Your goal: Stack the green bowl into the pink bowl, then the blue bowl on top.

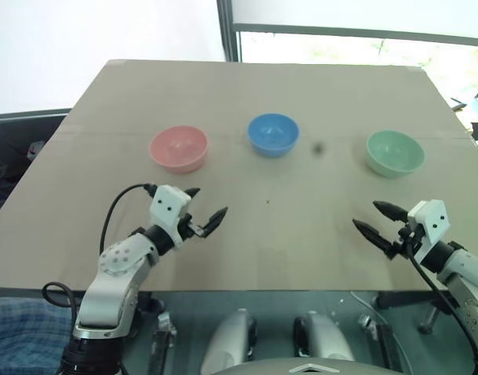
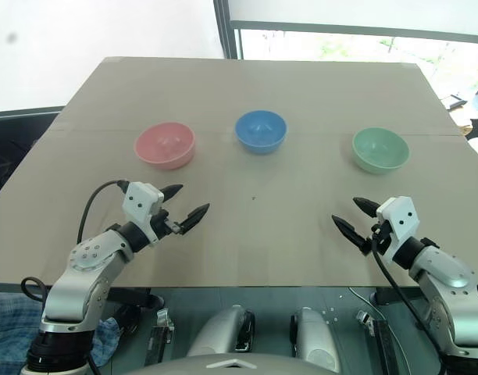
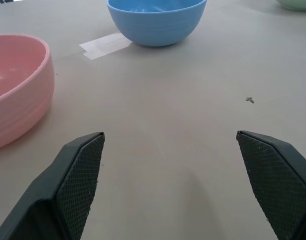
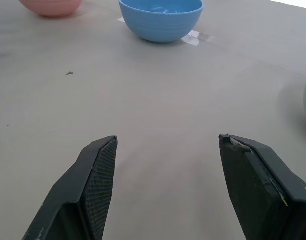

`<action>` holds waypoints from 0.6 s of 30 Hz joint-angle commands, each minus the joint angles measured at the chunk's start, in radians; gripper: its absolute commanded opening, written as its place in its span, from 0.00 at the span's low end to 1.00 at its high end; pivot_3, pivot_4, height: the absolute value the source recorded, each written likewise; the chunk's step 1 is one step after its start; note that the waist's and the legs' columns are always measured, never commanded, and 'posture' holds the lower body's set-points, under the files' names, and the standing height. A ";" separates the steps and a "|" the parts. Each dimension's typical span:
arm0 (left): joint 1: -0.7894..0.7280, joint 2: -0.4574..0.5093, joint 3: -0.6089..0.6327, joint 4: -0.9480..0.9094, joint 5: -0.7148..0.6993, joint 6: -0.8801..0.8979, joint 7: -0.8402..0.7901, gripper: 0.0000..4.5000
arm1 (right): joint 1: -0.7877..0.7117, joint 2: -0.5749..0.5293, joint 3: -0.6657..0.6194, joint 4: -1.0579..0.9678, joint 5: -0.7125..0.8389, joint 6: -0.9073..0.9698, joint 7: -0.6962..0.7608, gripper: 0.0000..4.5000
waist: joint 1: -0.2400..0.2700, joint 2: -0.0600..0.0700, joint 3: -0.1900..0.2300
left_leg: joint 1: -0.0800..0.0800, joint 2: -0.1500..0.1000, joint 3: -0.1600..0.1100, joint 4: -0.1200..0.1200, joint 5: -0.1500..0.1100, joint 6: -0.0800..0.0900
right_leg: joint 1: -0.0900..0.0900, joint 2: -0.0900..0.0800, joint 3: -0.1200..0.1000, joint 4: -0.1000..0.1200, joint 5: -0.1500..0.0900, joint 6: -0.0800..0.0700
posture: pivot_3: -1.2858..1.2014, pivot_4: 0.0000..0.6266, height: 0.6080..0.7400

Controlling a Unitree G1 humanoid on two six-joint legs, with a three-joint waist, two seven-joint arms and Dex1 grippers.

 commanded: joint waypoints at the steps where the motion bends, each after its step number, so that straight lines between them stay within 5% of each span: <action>1: 0.003 -0.004 0.020 -0.065 -0.041 -0.021 -0.014 1.00 | -0.024 -0.011 -0.021 -0.022 0.007 -0.021 -0.002 0.75 | 0.000 0.000 0.000 | 0.000 0.000 0.000 0.000 0.000 0.000 | 0.000 0.000 0.000 0.000 0.000 0.000 | 0.52 0.24 1.00; 18: -0.006 -0.009 0.008 -0.063 -0.081 -0.006 -0.022 1.00 | -0.048 -0.014 -0.008 -0.051 0.021 0.015 -0.016 0.75 | 0.000 0.000 0.000 | 0.000 0.000 0.000 0.000 0.000 0.000 | 0.000 0.000 0.000 0.000 0.000 0.000 | 0.52 0.24 1.00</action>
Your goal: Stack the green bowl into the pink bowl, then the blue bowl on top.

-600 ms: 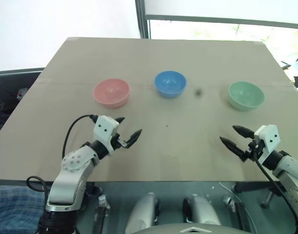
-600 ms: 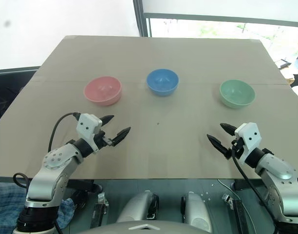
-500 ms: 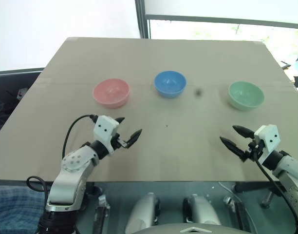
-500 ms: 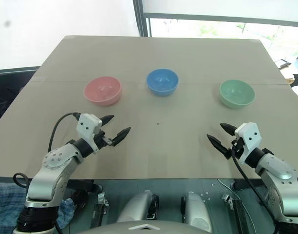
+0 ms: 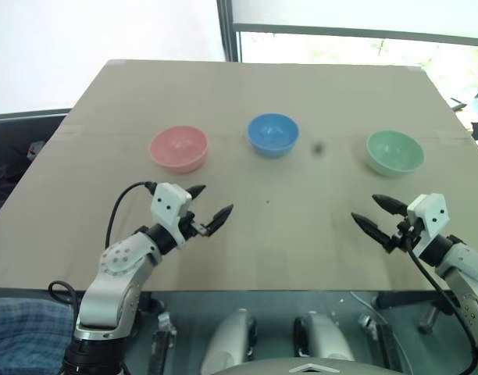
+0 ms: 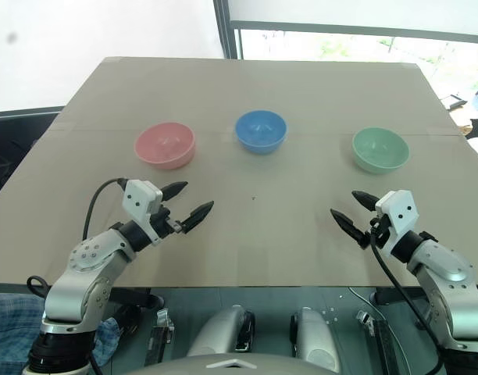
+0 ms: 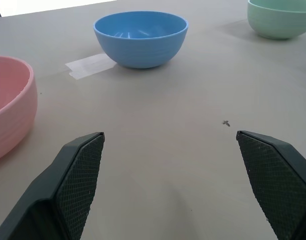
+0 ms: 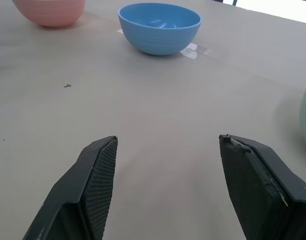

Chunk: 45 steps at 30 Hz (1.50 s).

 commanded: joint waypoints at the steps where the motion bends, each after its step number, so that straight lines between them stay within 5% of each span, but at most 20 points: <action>1: -0.002 0.003 0.006 -0.033 -0.018 -0.007 -0.004 1.00 | -0.008 -0.014 -0.012 -0.048 0.017 0.003 0.000 0.75 | 0.000 0.000 0.000 | 0.000 0.000 0.000 0.000 0.000 0.000 | 0.000 0.000 0.000 0.000 0.000 0.000 | 0.52 0.24 1.00; 7: 0.004 0.000 0.005 -0.039 -0.036 -0.003 -0.009 1.00 | -0.009 -0.021 -0.017 -0.056 0.030 0.035 -0.001 0.75 | 0.000 0.000 0.000 | 0.000 0.000 0.000 0.000 0.000 0.000 | 0.000 0.000 0.000 0.000 0.000 0.000 | 0.52 0.24 1.00; 11: -0.001 -0.008 0.012 -0.037 -0.051 0.003 -0.003 1.00 | -0.008 -0.032 -0.021 -0.064 0.038 0.069 -0.010 0.96 | 0.000 0.000 0.000 | 0.000 0.000 0.000 0.000 0.000 0.000 | 0.000 0.000 0.000 0.000 0.000 0.000 | 0.52 0.24 1.00; 20: -0.031 0.008 -0.005 -0.024 -0.013 -0.014 0.008 1.00 | -0.015 -0.047 -0.017 -0.077 0.061 0.036 0.047 0.96 | 0.000 0.000 0.000 | 0.000 0.000 0.000 0.000 0.000 0.000 | 0.000 0.000 0.000 0.000 0.000 0.000 | 0.52 0.24 1.00; 30: -0.160 0.061 -0.063 0.077 0.171 0.038 0.103 1.00 | -0.083 -0.099 -0.027 -0.247 0.345 0.129 0.163 0.96 | 0.000 -0.001 0.000 | 0.000 0.000 0.000 0.001 0.000 0.000 | 0.000 0.000 0.000 0.000 0.000 0.001 | 0.52 0.24 1.00; 45: -0.341 0.181 -0.086 0.255 0.372 0.020 0.128 1.00 | -0.097 -0.126 -0.017 -0.270 0.341 0.130 0.148 0.96 | 0.000 -0.001 0.000 | -0.001 0.000 0.000 0.001 0.000 0.000 | 0.000 0.000 0.000 0.000 0.000 0.001 | 0.52 0.24 1.00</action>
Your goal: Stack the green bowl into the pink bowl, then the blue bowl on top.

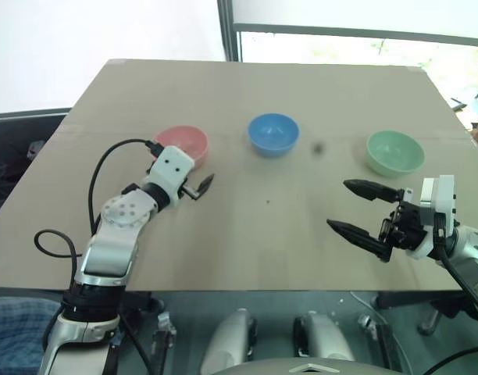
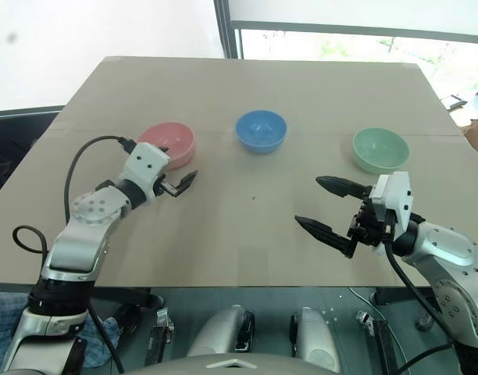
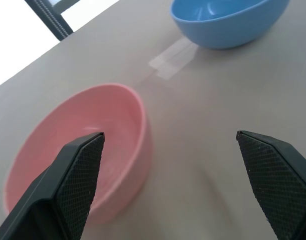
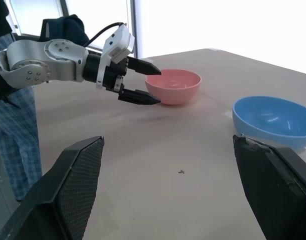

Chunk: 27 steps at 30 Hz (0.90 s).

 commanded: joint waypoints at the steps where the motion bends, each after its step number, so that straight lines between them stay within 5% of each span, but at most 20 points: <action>1: -0.027 0.036 0.002 0.050 0.049 -0.041 0.007 1.00 | 0.000 -0.017 -0.019 -0.027 0.001 -0.016 0.005 0.96 | -0.001 0.000 0.000 | 0.000 0.000 0.000 0.000 0.000 0.000 | 0.000 0.000 0.000 0.000 0.000 0.000 | 0.52 0.24 1.00; 11: -0.189 0.067 -0.092 0.384 0.117 -0.249 -0.095 1.00 | -0.011 -0.024 -0.028 -0.036 0.006 -0.011 -0.012 0.96 | 0.006 0.000 0.000 | 0.000 0.000 0.000 0.000 0.000 0.000 | 0.000 -0.001 0.000 0.000 0.000 0.000 | 0.52 0.24 1.00; 21: -0.341 0.047 -0.146 0.623 0.141 -0.382 -0.166 0.14 | 0.012 -0.027 -0.065 -0.052 0.043 -0.012 -0.022 1.00 | 0.000 -0.001 0.000 | -0.001 0.000 0.000 0.000 0.000 0.001 | -0.001 0.000 0.000 0.000 0.000 0.000 | 0.52 0.24 1.00; 27: -0.361 0.040 -0.156 0.664 0.157 -0.410 -0.183 0.14 | 0.019 -0.028 -0.076 -0.057 0.049 -0.012 -0.028 1.00 | -0.001 -0.001 0.000 | -0.001 0.000 0.000 0.001 0.000 0.001 | -0.001 0.000 0.000 0.000 0.000 0.000 | 0.52 0.24 1.00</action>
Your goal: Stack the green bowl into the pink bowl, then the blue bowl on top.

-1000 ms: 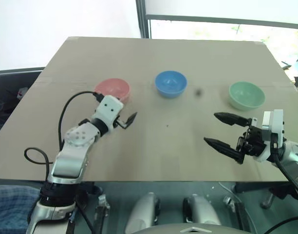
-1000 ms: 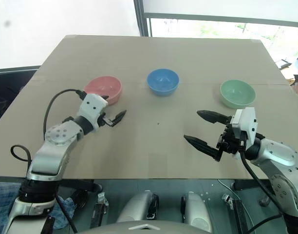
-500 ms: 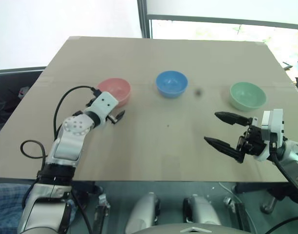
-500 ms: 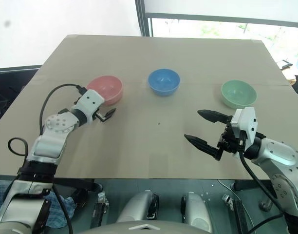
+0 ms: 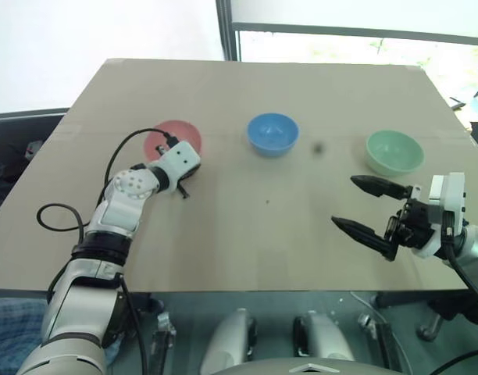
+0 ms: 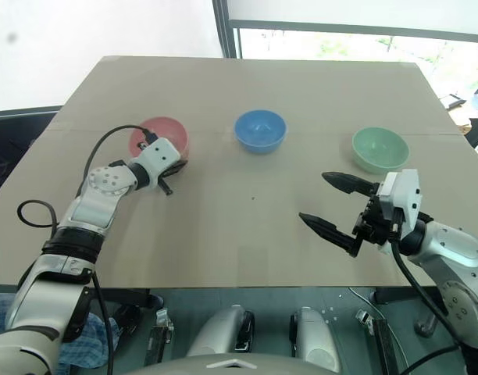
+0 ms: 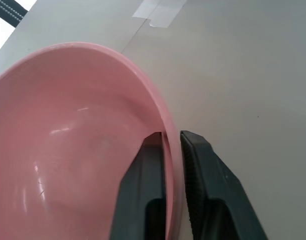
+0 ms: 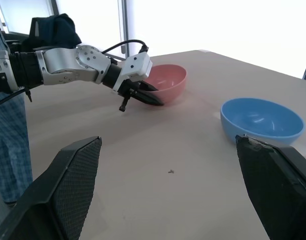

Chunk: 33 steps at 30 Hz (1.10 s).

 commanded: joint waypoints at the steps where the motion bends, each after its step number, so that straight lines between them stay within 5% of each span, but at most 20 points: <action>1: -0.034 0.004 0.002 0.009 0.009 -0.032 -0.014 0.14 | 0.007 -0.010 -0.035 -0.033 0.022 -0.011 -0.001 1.00 | 0.000 0.000 0.000 | 0.000 0.000 0.000 0.000 0.000 0.000 | 0.000 0.000 0.000 0.000 0.000 0.000 | 0.52 0.24 1.00; 8: -0.047 -0.007 0.007 -0.047 -0.042 -0.062 -0.104 0.14 | 0.005 -0.019 -0.041 -0.022 0.018 -0.016 0.008 1.00 | 0.001 0.000 0.000 | 0.000 0.000 0.000 0.001 0.000 0.000 | 0.000 0.000 0.000 0.000 0.000 0.000 | 0.52 0.24 1.00; 17: 0.049 0.004 -0.059 -0.390 -0.239 -0.125 -0.473 0.14 | -0.006 -0.023 -0.036 -0.006 0.008 -0.022 0.012 1.00 | -0.005 0.000 0.000 | -0.001 0.000 0.000 0.002 0.001 -0.002 | 0.000 0.000 0.000 0.000 0.000 0.000 | 0.52 0.24 1.00; 25: 0.021 -0.011 -0.027 -0.338 -0.179 -0.090 -0.381 0.14 | 0.003 -0.018 -0.039 -0.007 -0.001 -0.027 0.004 1.00 | 0.001 0.000 0.000 | 0.001 0.000 0.000 0.003 -0.001 0.001 | 0.002 0.001 0.000 0.002 0.000 0.000 | 0.52 0.24 1.00; 33: -0.023 -0.020 -0.009 -0.281 -0.146 -0.050 -0.292 0.70 | -0.005 -0.024 -0.034 0.005 -0.007 -0.029 0.009 1.00 | 0.000 0.000 0.000 | 0.000 0.000 0.000 0.004 -0.001 0.002 | 0.001 0.002 0.000 0.002 0.000 0.000 | 0.52 0.24 1.00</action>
